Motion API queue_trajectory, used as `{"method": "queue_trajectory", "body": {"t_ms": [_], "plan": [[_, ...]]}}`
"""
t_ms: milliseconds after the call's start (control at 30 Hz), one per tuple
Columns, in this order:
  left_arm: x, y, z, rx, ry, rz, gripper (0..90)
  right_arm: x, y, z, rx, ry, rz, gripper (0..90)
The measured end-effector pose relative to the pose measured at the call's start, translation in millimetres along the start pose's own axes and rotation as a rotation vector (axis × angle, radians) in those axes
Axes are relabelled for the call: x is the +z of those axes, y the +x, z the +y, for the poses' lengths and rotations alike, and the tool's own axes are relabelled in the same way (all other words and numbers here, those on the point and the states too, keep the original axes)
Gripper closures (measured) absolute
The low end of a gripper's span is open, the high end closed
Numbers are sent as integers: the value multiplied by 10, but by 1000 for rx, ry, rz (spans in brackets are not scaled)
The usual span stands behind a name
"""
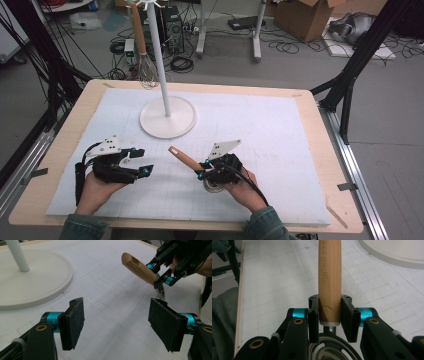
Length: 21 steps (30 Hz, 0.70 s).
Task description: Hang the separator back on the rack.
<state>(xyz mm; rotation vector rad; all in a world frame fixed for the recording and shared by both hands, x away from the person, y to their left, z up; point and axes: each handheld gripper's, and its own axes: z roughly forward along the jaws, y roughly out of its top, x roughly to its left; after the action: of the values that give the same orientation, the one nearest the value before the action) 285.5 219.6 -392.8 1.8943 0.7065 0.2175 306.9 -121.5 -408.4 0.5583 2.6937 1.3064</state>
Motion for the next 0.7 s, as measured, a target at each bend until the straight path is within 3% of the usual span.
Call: {"method": "queue_trajectory", "body": {"t_ms": [367, 700], "plan": [[299, -135, 83, 8, 23, -90, 383, -35, 32, -13, -9, -32, 8, 708], [458, -205, 146, -2, 16, -149, 441, -41, 73, -12, -25, -44, 20, 708]]}}
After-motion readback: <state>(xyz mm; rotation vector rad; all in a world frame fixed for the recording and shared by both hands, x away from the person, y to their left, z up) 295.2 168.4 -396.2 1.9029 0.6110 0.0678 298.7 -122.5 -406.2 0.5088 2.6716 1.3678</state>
